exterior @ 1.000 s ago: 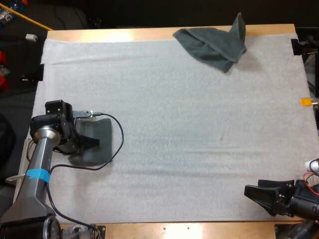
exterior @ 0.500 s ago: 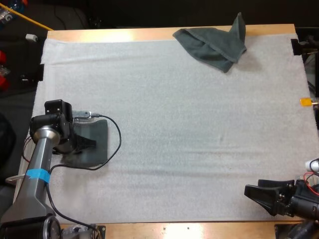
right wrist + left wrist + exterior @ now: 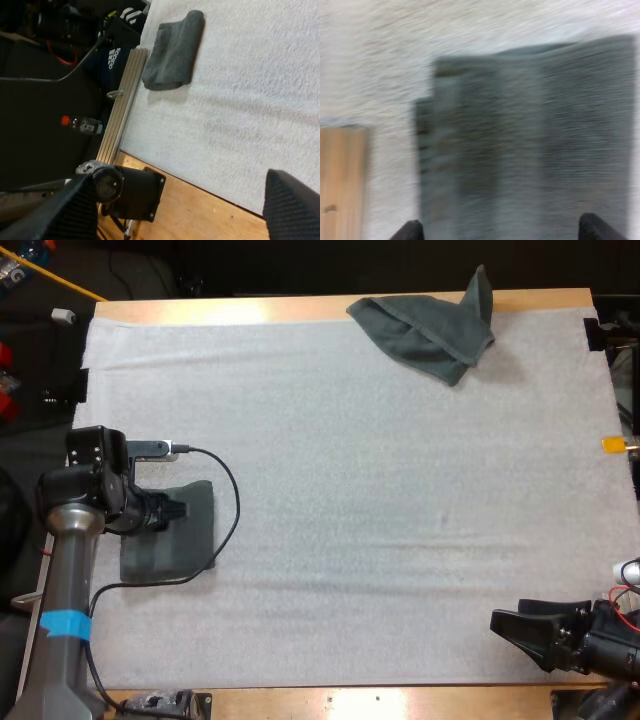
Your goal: Pick towel from pile, fold and stack
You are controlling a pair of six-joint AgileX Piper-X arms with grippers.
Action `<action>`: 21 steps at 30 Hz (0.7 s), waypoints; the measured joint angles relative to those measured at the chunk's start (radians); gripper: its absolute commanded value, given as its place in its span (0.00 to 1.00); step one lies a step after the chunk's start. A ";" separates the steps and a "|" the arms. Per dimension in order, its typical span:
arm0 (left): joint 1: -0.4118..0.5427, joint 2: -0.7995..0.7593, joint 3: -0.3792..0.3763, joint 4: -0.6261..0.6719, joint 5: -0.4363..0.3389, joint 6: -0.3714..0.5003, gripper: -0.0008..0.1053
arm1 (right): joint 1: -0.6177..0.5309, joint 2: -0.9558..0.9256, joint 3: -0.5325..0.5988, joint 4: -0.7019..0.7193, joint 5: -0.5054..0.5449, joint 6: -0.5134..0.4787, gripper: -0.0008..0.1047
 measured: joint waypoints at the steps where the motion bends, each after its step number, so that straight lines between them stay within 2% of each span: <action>1: 0.000 -0.001 0.000 0.001 0.026 0.000 0.56 | 0.000 0.000 0.006 -0.002 0.000 0.000 0.64; 6: 0.000 0.023 0.011 -0.010 0.045 -0.006 0.56 | 0.000 0.002 0.049 -0.001 0.000 0.003 0.64; 10: 0.000 0.072 0.057 -0.047 0.047 -0.006 0.56 | 0.000 0.002 0.062 -0.003 -0.001 0.013 0.64; 15: 0.000 0.176 0.104 -0.075 0.055 -0.006 0.56 | 0.000 0.002 0.062 -0.097 -0.033 0.020 0.64; 21: 0.000 0.280 0.107 -0.084 0.060 -0.006 0.56 | 0.000 0.002 0.062 -0.219 -0.053 0.049 0.64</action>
